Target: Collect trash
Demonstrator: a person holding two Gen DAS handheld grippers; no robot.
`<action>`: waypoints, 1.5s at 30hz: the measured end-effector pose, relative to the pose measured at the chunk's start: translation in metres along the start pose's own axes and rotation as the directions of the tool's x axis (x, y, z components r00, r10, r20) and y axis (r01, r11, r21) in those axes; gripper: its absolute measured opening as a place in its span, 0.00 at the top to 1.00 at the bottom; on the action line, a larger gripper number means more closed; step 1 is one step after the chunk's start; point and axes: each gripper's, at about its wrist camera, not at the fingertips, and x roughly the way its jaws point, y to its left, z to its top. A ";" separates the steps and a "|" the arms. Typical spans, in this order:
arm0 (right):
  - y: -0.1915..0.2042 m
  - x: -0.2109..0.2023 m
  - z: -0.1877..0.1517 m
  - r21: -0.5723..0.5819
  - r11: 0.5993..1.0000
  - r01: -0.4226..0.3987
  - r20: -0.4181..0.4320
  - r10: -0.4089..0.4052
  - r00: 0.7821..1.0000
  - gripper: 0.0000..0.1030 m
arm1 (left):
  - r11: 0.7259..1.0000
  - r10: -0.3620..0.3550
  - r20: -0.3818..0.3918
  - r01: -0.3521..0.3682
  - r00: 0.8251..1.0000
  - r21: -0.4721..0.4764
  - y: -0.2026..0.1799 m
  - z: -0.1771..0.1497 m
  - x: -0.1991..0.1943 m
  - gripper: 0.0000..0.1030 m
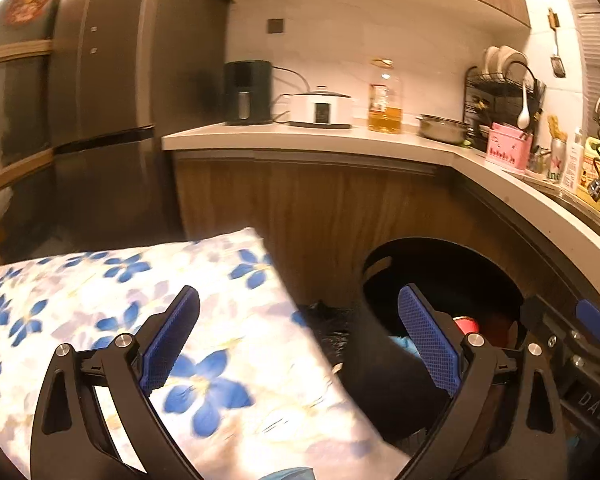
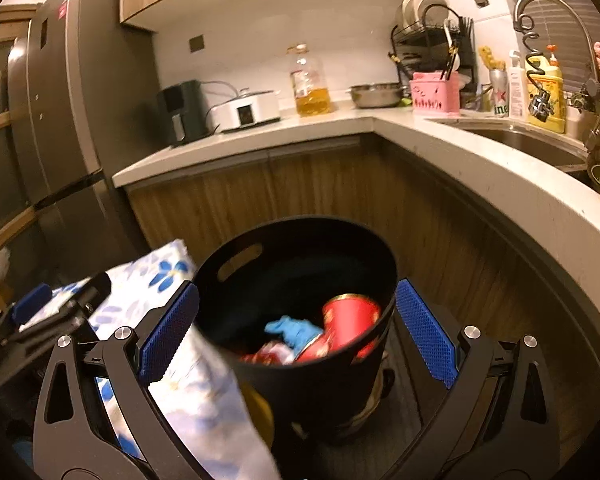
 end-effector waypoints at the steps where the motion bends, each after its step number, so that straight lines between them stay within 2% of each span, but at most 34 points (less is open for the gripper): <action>1: 0.003 -0.004 -0.002 -0.004 1.000 0.000 -0.008 0.000 1.000 0.05 | 1.000 0.010 0.002 -0.010 1.000 0.000 0.004 -0.001 -0.005 0.07; 7: 0.023 -0.034 -0.012 -0.024 1.000 0.013 -0.029 -0.014 0.999 0.05 | 0.999 0.048 0.000 -0.048 0.999 0.004 0.028 -0.012 -0.039 0.07; 13: 0.043 -0.072 -0.023 -0.066 0.997 0.049 -0.002 -0.049 0.999 0.05 | 0.998 0.064 0.002 -0.064 0.998 0.015 0.049 -0.028 -0.076 0.07; 25: 0.075 -0.147 -0.057 -0.118 0.992 0.054 0.051 -0.048 0.998 0.05 | 0.997 0.082 0.018 -0.082 0.996 -0.008 0.087 -0.056 -0.140 0.07; 33: 0.091 -0.175 -0.071 -0.142 0.987 0.075 0.069 -0.066 0.995 0.05 | 0.996 0.090 0.052 -0.089 0.995 -0.031 0.104 -0.064 -0.172 0.07; 45: 0.107 -0.204 -0.078 -0.166 0.983 0.084 0.109 -0.066 0.992 0.05 | 0.995 0.092 0.077 -0.088 0.993 -0.052 0.118 -0.073 -0.197 0.07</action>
